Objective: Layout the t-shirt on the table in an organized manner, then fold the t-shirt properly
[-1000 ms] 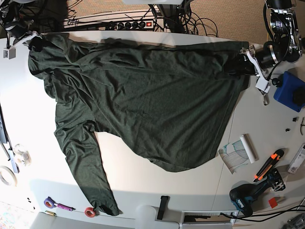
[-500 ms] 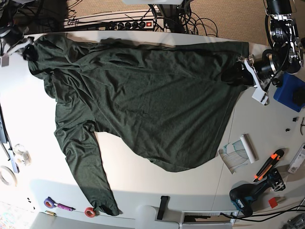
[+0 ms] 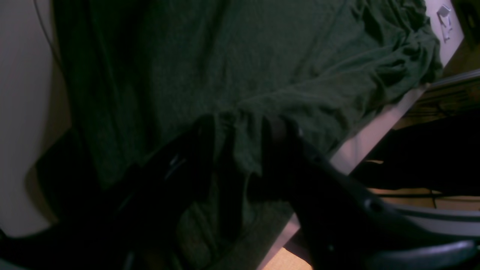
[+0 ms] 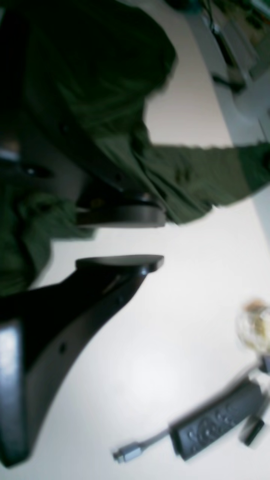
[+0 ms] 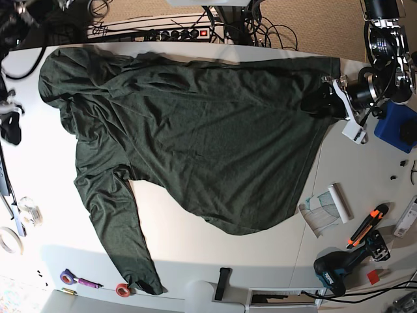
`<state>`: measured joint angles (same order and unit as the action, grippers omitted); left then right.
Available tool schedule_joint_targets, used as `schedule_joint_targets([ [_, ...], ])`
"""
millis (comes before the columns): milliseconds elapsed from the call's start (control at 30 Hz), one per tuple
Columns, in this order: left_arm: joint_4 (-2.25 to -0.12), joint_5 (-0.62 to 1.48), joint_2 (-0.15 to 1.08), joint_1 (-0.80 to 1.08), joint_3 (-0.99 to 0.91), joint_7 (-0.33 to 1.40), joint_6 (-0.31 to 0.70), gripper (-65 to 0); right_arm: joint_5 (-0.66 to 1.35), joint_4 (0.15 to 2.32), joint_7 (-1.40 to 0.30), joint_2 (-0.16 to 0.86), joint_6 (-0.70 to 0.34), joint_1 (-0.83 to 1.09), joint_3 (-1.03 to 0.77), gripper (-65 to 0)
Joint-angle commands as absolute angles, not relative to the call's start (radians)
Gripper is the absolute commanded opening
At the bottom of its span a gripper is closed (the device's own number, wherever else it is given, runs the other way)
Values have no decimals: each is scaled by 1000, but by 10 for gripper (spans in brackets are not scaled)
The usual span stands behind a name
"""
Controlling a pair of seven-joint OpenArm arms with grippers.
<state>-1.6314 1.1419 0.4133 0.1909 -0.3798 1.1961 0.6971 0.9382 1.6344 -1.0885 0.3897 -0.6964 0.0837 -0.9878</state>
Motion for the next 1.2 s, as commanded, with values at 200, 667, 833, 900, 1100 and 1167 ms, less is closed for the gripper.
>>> schedule_joint_targets([
  [200,-1648,1172,429,189,-385,1189,698,-422,763,1596,-982,413,-677,-82,-900,-394],
  [667,-1648,1171,429,189,-385,1189,698,-422,661,939,-995,410,-530,-335,-590,-358],
  [833,-1647,1171,428,188,-385,1182,698,-422,661,934,-1097,381,-493,-329,-531,-358],
  [900,-1647,1171,426,188,-385,1182,698,-422,661,934,-1100,370,-493,-330,-528,-358],
  [1100,-1647,1171,427,188,-385,1181,698,-422,661,934,-1111,363,-492,-329,-528,-359],
  [1167,-1647,1171,427,188,-385,1179,698,-422,661,934,-1116,363,-493,-329,-528,-394],
])
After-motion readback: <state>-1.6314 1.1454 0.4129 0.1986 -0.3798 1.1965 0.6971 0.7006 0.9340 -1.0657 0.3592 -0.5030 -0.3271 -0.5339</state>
